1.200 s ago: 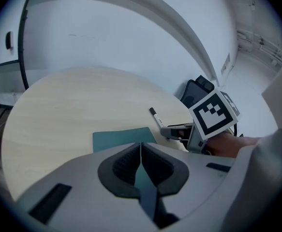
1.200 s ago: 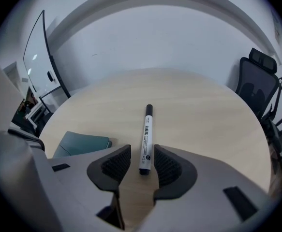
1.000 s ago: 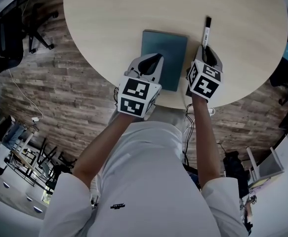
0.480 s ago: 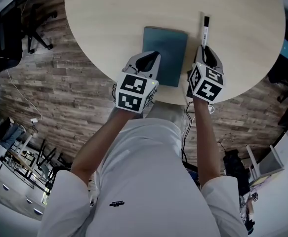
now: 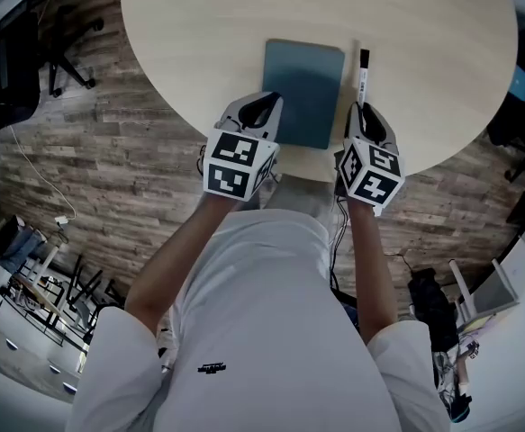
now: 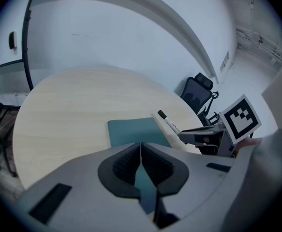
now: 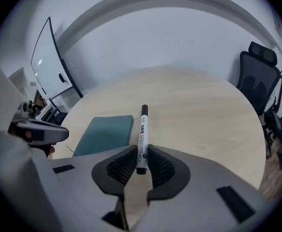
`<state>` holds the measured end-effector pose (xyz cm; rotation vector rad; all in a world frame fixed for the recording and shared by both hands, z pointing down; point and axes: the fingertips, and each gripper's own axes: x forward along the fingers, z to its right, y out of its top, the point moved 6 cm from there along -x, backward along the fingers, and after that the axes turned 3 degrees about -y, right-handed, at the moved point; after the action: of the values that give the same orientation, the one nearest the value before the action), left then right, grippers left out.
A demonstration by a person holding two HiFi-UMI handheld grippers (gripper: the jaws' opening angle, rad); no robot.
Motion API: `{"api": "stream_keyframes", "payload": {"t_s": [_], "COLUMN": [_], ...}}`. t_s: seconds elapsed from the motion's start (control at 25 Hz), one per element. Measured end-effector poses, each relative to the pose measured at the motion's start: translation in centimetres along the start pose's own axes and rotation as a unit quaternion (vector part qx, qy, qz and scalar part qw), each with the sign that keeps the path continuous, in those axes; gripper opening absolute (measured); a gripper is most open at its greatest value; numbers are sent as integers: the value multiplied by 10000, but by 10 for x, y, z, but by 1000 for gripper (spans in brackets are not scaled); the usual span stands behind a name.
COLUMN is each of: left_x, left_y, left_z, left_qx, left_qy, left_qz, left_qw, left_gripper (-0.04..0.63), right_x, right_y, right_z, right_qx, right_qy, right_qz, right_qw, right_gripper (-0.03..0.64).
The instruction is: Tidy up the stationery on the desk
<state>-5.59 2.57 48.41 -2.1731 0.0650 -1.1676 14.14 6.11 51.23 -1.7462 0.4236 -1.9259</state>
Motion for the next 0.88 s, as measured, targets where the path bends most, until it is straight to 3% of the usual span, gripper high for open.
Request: {"api": "stream_keyframes", "payload": {"t_s": [0.44,0.76,0.88], "left_x": [3,0,1], "left_y": [-16,-18,-18], "left_z": [-1,-4,-5], "left_qx": [84,70,61], "left_qy": [39,54,38], "left_qz": [-193,-202,-213], "left_qw": [9998,9998,9997], "left_gripper": [26,26,26], "right_x": [-3,-1,3], "right_y": [-34,-35,-34], "right_z": [-9,-21,-24], "right_qx": [337,610,587], "right_qy": [364,671,758], "right_qz": [-315,-293,-367], "right_qw": [9983,9954,9947], "right_gripper": [89,92,123]}}
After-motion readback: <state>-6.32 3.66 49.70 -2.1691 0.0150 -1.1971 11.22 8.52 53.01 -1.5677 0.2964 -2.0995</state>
